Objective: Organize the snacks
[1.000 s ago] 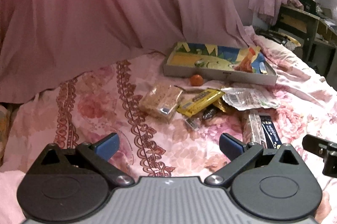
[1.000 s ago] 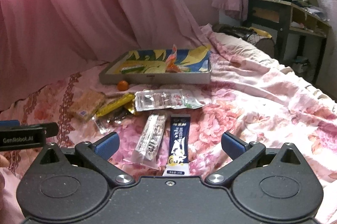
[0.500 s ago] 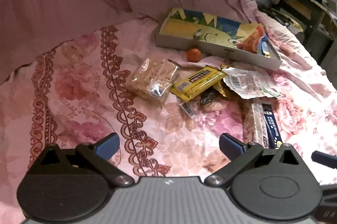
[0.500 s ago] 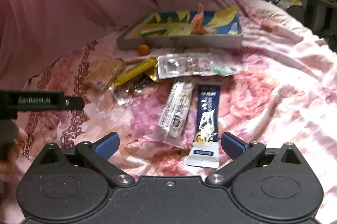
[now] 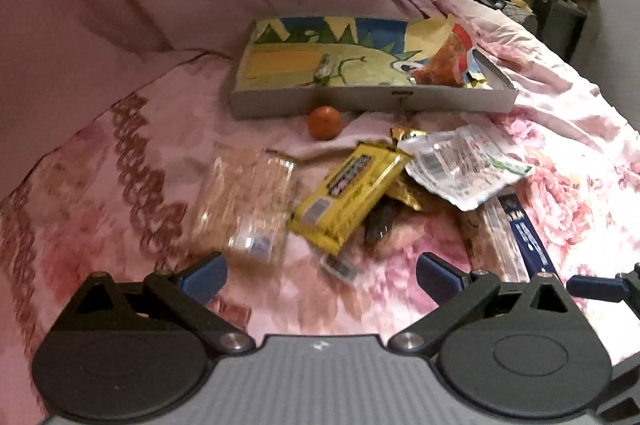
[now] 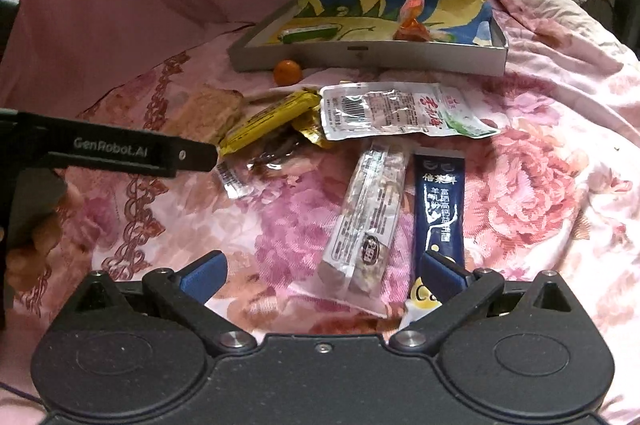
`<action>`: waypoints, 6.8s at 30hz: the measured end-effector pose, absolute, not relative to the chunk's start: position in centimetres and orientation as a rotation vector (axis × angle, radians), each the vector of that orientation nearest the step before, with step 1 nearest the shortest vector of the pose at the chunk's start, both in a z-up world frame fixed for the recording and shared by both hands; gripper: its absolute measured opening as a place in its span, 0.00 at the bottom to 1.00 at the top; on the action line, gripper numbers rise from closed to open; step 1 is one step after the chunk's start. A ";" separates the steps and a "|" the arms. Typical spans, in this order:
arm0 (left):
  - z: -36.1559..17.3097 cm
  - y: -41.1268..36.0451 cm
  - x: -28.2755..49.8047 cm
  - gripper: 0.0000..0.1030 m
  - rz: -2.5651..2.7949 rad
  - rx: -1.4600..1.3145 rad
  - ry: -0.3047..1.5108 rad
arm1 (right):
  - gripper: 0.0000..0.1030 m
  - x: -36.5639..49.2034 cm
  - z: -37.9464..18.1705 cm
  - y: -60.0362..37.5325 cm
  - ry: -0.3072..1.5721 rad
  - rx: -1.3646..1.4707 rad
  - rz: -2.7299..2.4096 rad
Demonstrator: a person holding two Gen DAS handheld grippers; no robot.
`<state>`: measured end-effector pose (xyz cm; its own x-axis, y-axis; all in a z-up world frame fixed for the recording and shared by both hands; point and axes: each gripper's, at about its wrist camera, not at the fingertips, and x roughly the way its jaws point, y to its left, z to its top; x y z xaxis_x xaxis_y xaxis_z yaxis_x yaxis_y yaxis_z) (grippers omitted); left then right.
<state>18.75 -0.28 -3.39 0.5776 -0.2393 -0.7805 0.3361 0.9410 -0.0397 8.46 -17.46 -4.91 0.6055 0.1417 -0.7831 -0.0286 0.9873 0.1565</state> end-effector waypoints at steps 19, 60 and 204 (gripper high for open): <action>-6.3 -2.1 24.7 0.96 -0.737 0.160 0.793 | 0.68 10.9 -7.2 -18.2 0.921 0.246 0.011; -7.6 -1.7 25.4 0.57 -0.672 0.034 1.046 | 0.46 11.1 -7.6 -18.3 0.902 0.226 0.023; -4.8 -1.3 37.6 0.73 -0.264 -0.221 0.751 | 0.68 28.2 -4.8 -17.3 0.497 -0.317 -0.098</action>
